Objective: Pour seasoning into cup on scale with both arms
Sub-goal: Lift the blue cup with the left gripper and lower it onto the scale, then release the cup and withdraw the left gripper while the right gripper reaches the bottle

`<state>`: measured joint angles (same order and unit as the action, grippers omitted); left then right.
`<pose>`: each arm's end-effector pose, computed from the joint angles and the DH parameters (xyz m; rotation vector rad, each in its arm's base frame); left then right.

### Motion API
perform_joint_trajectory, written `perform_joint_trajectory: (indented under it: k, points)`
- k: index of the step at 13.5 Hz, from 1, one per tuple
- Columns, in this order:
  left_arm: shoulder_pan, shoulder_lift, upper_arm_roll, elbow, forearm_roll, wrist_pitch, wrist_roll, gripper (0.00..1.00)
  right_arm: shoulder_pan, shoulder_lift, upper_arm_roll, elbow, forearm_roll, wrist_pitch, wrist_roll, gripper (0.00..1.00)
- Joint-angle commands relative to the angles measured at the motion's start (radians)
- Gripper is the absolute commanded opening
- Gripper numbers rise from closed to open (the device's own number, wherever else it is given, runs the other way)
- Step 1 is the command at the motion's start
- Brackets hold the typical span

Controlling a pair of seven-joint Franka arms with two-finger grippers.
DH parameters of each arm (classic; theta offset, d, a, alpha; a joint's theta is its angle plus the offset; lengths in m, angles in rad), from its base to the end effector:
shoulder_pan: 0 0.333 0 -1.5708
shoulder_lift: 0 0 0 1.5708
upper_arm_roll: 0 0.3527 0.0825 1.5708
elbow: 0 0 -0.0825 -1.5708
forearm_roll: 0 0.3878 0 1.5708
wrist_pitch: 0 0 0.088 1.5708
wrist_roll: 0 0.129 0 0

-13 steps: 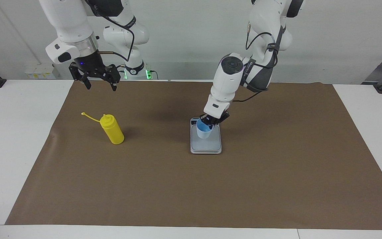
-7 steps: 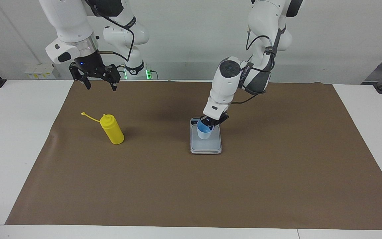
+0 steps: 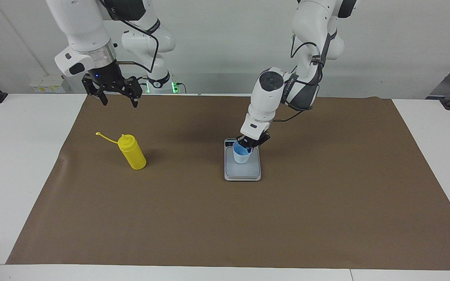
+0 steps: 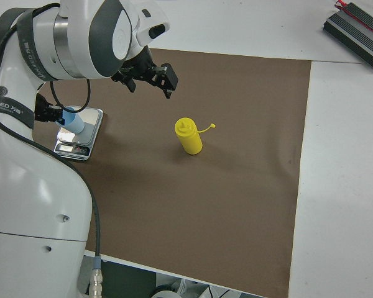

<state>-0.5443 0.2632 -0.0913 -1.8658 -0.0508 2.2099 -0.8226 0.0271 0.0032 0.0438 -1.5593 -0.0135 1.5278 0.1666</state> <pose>0.5173 -0.3805 0.3960 3.0198 0.3331 0.0262 0.5529 0.0374 0.6392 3.1202 -0.1500 -0.0513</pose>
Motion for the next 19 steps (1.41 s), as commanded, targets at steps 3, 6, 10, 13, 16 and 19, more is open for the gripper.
perform_joint_trajectory:
  k: [3,6,10,13,16,19]
  points:
    - [-0.017,-0.033,0.016,-0.026,0.029,0.014,-0.01,1.0,-0.102,-0.064,0.002,-0.115,0.027,0.015,-0.068,1.0]
    - [0.018,-0.07,0.024,0.039,0.064,-0.088,0.003,1.0,-0.186,-0.147,0.001,-0.308,0.05,0.18,-0.354,1.0]
    - [0.154,-0.142,0.022,0.045,0.077,-0.169,0.156,1.0,-0.285,-0.195,-0.016,-0.484,0.15,0.325,-0.673,1.0]
    - [0.256,-0.209,0.022,0.042,0.074,-0.264,0.345,1.0,-0.344,-0.196,-0.021,-0.585,0.216,0.434,-0.891,1.0]
    - [0.34,-0.246,0.022,0.039,0.066,-0.321,0.506,1.0,-0.406,-0.192,-0.031,-0.682,0.369,0.544,-1.097,1.0]
    - [0.42,-0.263,0.024,0.039,0.065,-0.352,0.669,1.0,-0.469,-0.14,-0.031,-0.758,0.62,0.615,-1.432,1.0]
